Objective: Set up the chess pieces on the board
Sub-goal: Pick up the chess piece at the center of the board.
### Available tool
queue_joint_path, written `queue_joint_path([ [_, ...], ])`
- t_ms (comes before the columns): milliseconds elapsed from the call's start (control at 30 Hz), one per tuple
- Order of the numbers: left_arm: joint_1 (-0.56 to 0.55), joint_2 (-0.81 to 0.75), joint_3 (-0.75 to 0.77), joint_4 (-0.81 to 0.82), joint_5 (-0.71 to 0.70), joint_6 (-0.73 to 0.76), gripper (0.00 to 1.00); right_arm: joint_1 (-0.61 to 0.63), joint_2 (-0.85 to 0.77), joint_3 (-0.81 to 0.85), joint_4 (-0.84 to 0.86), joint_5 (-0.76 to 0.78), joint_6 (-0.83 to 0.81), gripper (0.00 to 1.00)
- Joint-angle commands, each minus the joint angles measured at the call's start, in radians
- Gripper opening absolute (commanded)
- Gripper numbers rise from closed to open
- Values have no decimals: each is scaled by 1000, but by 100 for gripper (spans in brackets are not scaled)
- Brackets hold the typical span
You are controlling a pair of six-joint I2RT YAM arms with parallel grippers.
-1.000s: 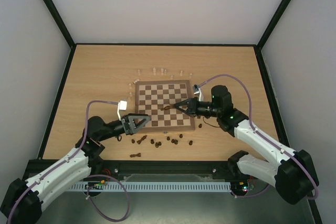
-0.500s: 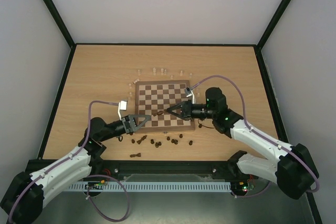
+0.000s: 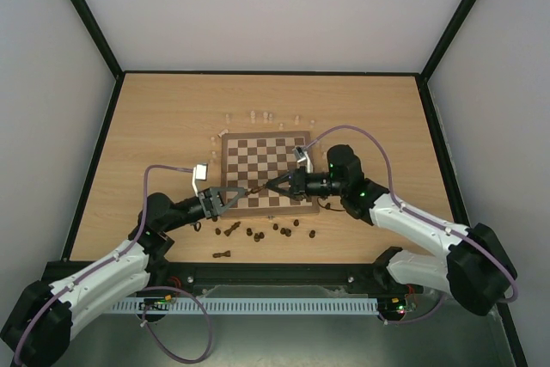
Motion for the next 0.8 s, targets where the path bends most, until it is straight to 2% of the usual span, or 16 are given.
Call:
queue_joint_path([
  [0, -3, 5, -13, 44, -6, 8, 52, 18, 22, 26, 50, -1, 10, 5],
  [133, -3, 10, -15, 35, -8, 15, 46, 22, 35, 30, 65, 2, 16, 5],
  [300, -4, 14, -17, 18, -15, 24, 43, 23, 45, 34, 78, 4, 20, 4],
  [433, -5, 16, -16, 10, -22, 30, 44, 23, 52, 40, 81, 4, 20, 4],
  [667, -3, 22, -16, -16, -35, 41, 53, 24, 60, 46, 90, 5, 21, 4],
  [767, -4, 27, -16, -14, -36, 43, 49, 23, 64, 47, 89, 6, 20, 4],
])
